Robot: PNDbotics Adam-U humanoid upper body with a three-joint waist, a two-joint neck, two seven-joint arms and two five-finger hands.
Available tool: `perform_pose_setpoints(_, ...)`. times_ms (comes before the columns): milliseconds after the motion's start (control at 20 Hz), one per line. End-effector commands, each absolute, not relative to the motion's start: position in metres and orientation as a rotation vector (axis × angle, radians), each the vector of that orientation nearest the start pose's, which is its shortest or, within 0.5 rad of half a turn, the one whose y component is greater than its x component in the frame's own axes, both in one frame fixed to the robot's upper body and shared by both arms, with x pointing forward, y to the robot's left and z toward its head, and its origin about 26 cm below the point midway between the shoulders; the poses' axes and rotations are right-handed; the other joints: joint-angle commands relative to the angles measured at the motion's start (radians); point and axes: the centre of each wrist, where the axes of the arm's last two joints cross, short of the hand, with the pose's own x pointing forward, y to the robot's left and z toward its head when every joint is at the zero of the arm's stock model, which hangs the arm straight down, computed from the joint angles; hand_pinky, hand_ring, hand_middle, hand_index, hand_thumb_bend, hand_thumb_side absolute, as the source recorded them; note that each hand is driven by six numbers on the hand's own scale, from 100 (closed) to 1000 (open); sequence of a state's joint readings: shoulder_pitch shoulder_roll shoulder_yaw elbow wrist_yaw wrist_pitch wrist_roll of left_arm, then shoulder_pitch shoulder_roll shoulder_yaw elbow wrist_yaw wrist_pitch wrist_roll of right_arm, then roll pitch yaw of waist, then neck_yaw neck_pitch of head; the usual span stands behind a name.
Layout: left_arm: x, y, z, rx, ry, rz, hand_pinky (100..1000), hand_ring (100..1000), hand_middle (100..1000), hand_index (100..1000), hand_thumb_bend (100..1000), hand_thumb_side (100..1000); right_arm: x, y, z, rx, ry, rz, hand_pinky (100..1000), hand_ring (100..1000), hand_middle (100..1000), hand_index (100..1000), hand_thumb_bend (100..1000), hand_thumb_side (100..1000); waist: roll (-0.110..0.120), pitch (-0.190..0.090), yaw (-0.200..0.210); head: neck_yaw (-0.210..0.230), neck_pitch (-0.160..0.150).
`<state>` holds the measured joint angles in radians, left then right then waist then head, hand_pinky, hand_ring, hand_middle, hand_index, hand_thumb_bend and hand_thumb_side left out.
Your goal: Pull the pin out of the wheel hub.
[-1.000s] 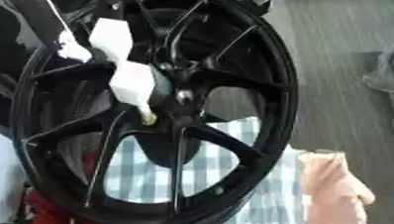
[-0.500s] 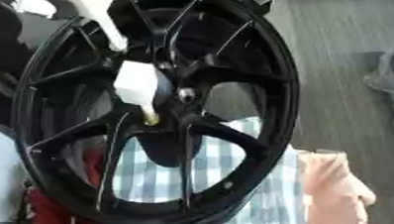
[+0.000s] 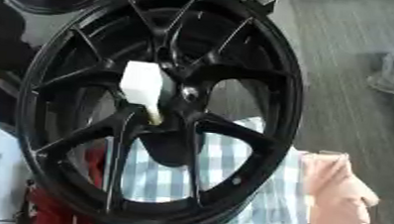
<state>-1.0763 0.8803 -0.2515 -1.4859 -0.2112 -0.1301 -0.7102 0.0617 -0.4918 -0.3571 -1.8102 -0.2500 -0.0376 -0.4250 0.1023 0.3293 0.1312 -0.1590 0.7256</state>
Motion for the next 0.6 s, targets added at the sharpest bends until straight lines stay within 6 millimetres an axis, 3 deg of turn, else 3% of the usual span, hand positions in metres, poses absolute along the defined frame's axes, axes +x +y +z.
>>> perform_pose_setpoints(50, 0.366, 0.334, 0.413, 0.879, -1.706, -1.623, 720, 523, 362, 292, 113, 262, 0.242, -0.43, 0.137, -0.776, -1.917, -0.347, 723, 726, 666, 864, 100, 531, -0.005, -0.017, 0.002, 0.006, 0.0)
perform_pose_setpoints(300, 0.362, 0.384, 0.384, 0.965, -1.609, -1.489, 721, 522, 362, 295, 103, 260, 0.242, -0.429, 0.137, -0.774, -1.921, -0.356, 723, 726, 665, 864, 100, 530, -0.009, -0.01, 0.0, 0.007, -0.009)
perform_pose_setpoints(550, 0.355, 0.412, 0.354, 1.018, -1.523, -1.436, 726, 536, 386, 330, 146, 279, 0.242, -0.429, 0.138, -0.775, -1.926, -0.371, 723, 727, 664, 864, 100, 530, -0.015, -0.005, 0.001, 0.009, -0.021)
perform_pose_setpoints(600, 0.353, 0.415, 0.348, 1.013, -1.51, -1.439, 730, 543, 396, 341, 215, 226, 0.242, -0.429, 0.138, -0.775, -1.927, -0.373, 723, 727, 664, 864, 100, 534, -0.016, -0.005, 0.002, 0.011, -0.023)
